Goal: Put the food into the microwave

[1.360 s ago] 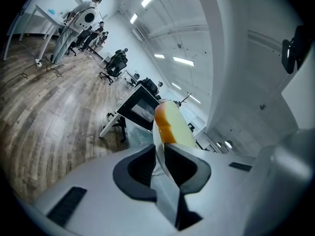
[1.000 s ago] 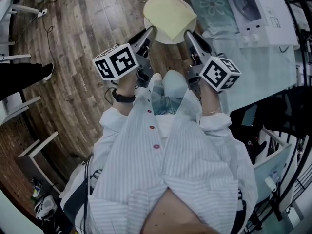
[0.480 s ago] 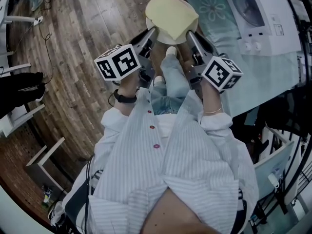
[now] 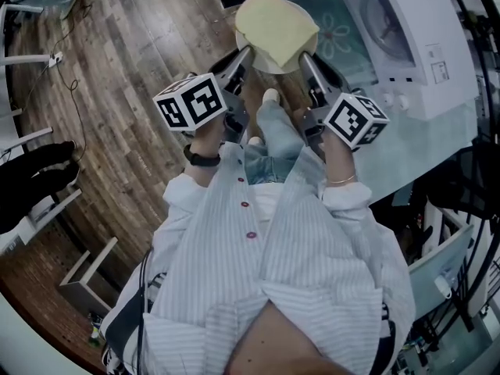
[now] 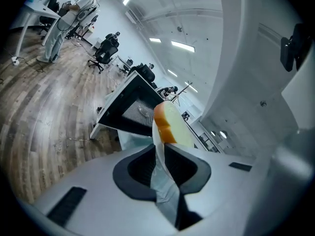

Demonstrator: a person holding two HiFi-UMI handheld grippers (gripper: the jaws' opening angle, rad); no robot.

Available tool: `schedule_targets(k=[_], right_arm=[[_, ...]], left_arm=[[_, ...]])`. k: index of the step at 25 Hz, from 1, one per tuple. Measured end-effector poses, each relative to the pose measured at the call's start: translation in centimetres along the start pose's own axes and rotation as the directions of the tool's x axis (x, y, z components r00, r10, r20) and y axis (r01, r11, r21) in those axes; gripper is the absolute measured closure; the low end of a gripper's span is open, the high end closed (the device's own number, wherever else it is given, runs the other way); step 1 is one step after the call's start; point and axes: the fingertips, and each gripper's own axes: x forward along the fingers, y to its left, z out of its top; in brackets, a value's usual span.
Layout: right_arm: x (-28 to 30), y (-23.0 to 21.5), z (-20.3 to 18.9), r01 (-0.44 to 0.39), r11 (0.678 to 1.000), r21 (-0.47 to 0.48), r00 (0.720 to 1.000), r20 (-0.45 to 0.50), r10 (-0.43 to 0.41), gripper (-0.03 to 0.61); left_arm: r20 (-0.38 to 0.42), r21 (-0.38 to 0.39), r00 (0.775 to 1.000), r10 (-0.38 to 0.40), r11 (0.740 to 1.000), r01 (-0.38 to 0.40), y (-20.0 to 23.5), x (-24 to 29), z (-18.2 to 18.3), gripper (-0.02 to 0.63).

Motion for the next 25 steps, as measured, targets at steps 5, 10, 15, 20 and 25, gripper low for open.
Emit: schedule_targets(k=[5,10,15,20,25], right_arm=[[1.1,-2.3,3.5,0.020,1.000,0.010,0.999,0.034,-0.020,0.500],[1.3,-4.3,6.2,0.047,0.999,0.005,0.996,0.072,-0.047,0.500],[0.6,-6.4,7.8,0.080,0.997,0.016,0.991,0.105,-0.082,0.500],[-0.1,-7.9,8.5,0.115,0.992,0.042,0.984,0.128,-0.120,0.500],[-0.2,-9.1,9.0,0.152,0.986,0.063,0.975,0.152,-0.160,0.500]], left_arm=[[-0.021,0.020,0.999,-0.027,0.999,0.027,-1.1,4.2,2.1,0.557],[-0.046,0.039,0.997,-0.065,0.997,0.067,-2.2,7.5,3.2,0.557],[-0.081,0.053,0.992,-0.094,0.994,0.099,-3.5,10.4,3.1,0.557],[-0.127,0.071,0.986,-0.110,0.990,0.120,-4.3,12.1,2.7,0.557],[-0.167,0.081,0.977,-0.130,0.986,0.145,-4.5,13.7,2.7,0.557]])
